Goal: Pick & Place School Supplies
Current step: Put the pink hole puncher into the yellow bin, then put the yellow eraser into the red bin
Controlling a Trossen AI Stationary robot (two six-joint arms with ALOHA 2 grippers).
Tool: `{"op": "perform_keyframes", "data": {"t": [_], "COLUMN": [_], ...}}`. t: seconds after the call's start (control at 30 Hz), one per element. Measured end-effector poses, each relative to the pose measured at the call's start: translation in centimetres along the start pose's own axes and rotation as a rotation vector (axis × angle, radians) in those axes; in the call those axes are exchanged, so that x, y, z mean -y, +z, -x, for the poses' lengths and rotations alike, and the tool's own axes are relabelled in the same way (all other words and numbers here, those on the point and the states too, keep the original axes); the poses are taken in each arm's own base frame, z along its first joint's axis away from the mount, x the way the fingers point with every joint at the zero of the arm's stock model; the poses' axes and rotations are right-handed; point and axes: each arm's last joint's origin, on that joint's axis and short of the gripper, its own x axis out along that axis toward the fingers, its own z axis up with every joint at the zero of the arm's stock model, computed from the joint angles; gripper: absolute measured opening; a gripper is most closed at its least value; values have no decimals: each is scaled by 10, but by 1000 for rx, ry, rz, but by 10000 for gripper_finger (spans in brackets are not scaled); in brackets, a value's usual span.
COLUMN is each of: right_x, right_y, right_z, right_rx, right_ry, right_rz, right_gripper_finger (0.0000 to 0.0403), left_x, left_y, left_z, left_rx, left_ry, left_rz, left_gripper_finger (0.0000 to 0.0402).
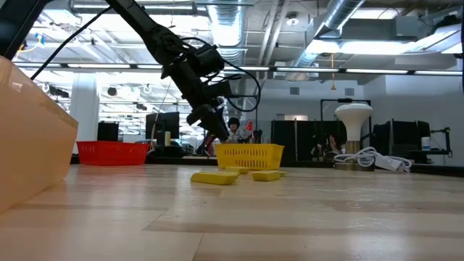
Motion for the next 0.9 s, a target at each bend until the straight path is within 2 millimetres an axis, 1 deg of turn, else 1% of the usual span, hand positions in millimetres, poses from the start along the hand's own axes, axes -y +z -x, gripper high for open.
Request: {"op": "perform_keyframes", "data": {"t": [0.13,0.3,0.4,0.5,0.6,0.67,0.77,0.8,0.9], "right_x": [0,0,0,-1,-6,-9,-12,-11,-11], "right_y": [0,0,0,2,9,16,25,27,30], "right_z": [0,0,0,0,-1,0,3,4,7], "right_rx": [0,0,2,23,93,162,248,266,292], "right_ry": [0,0,0,6,30,47,62,60,51], "right_rz": [0,1,4,54,163,227,280,292,343], "right_gripper_finger": [141,139,139,141,141,141,142,143,145], "left_x": [0,0,-2,-4,-4,-5,-5,-4,8], "left_y": [1,2,6,14,27,37,49,52,61], "left_z": [0,1,6,19,47,73,112,125,158], "left_rx": [7,9,29,65,150,240,373,409,457], "left_ry": [4,5,22,39,28,-19,-109,-142,-200], "left_rz": [-3,0,34,117,241,370,599,651,716], "left_gripper_finger": [165,176,176,176,177,177,177,177,175]}}
